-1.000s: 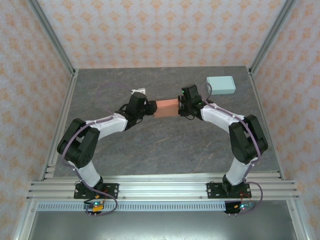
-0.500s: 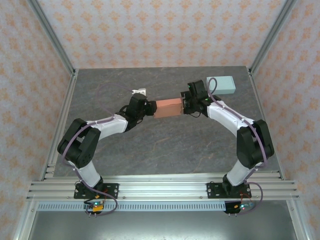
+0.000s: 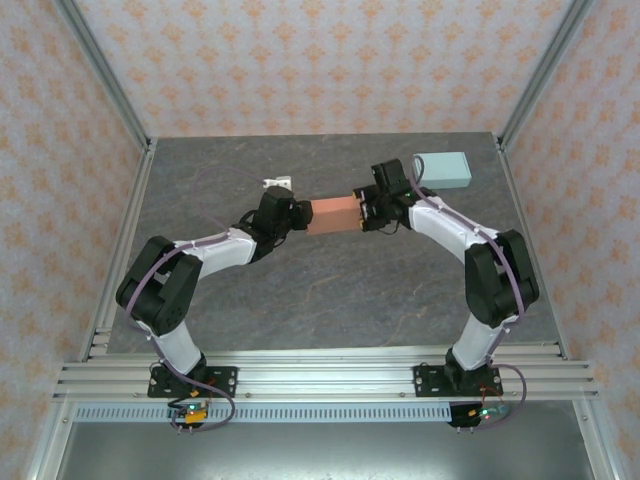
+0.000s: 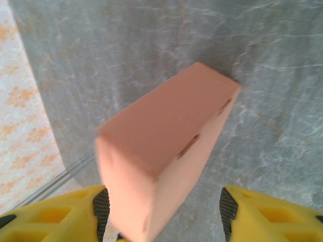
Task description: Fold the paper box
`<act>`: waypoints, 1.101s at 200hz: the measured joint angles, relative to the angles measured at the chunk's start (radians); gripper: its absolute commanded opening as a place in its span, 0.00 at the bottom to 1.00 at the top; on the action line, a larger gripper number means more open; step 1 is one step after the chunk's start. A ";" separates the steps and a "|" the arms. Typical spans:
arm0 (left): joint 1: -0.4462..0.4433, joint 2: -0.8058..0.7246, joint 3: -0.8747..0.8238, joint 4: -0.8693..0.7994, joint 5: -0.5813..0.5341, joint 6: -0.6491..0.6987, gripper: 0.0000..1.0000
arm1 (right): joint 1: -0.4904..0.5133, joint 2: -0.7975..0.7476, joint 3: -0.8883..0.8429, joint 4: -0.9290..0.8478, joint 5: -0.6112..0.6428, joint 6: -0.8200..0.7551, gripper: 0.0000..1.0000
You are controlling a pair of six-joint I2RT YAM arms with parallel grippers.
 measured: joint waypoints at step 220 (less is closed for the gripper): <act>-0.139 -0.150 -0.293 0.057 -0.088 0.267 0.56 | -0.049 -0.491 -0.219 -0.041 0.518 -0.314 0.99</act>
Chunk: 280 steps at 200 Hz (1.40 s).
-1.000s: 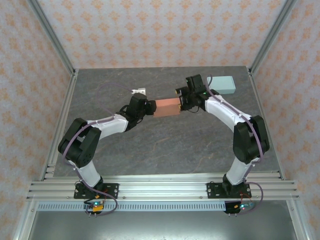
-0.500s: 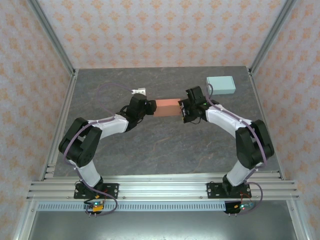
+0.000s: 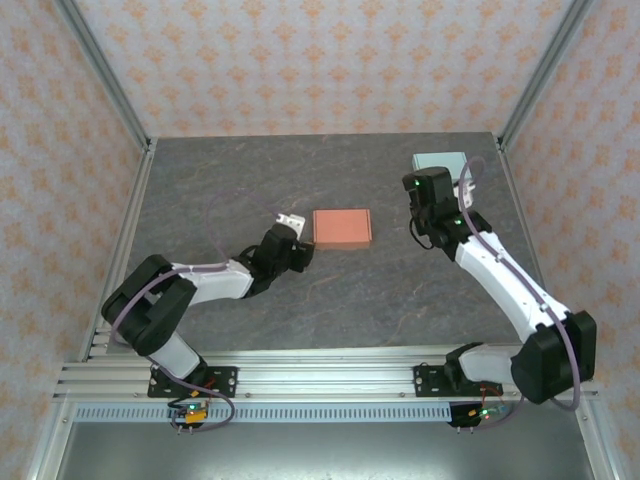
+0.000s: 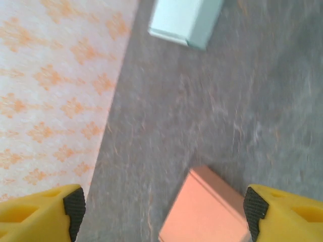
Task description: Fold the paper box
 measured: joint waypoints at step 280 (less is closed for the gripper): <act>0.609 -0.070 -0.254 0.336 0.022 0.189 1.00 | -0.354 0.277 -0.698 1.157 -0.152 -1.170 0.99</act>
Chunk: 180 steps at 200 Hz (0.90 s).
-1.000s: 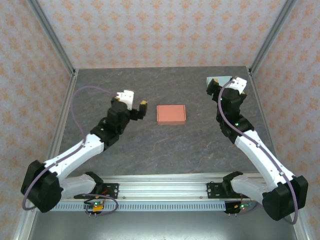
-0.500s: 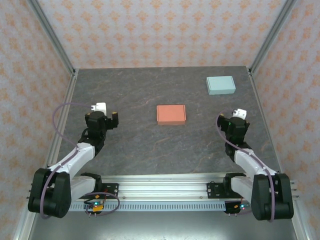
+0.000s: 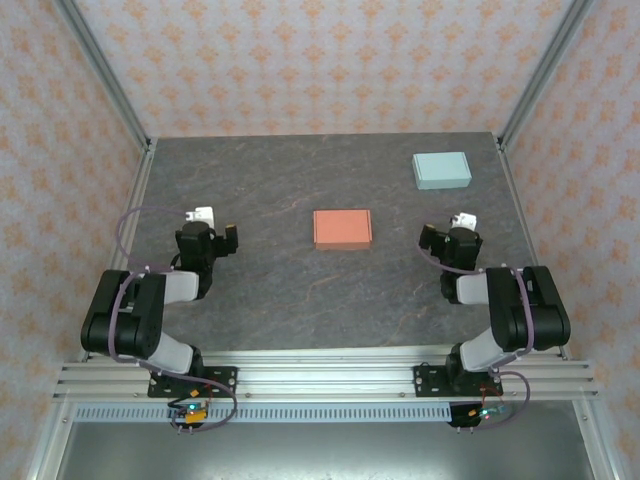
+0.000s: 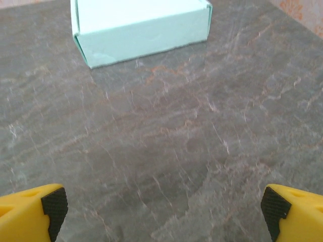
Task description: Fold the paper box
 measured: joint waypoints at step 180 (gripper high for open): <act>-0.001 0.003 0.001 0.054 0.022 0.000 1.00 | 0.005 0.001 0.048 -0.022 0.009 0.000 0.99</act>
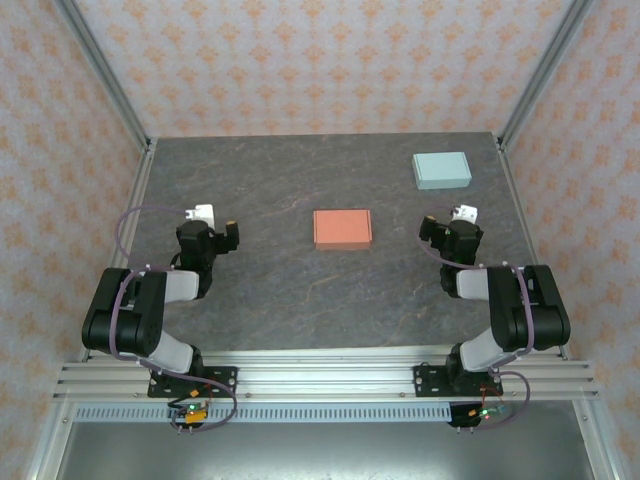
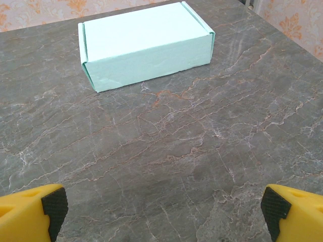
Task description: Fold the paper box
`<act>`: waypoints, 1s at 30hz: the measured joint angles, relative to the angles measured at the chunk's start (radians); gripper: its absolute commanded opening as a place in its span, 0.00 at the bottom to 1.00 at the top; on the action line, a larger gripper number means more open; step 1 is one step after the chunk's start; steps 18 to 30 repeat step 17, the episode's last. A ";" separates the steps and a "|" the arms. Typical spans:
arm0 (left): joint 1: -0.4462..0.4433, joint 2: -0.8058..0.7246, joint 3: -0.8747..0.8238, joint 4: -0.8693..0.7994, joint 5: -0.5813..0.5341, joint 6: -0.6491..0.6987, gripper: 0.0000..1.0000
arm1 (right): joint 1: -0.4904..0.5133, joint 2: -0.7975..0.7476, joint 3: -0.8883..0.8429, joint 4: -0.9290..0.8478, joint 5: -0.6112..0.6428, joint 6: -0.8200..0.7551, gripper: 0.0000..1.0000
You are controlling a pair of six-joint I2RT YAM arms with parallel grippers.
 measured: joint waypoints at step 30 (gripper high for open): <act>0.000 0.000 0.000 0.000 0.000 0.000 1.00 | 0.000 0.000 0.008 -0.010 0.000 0.000 0.99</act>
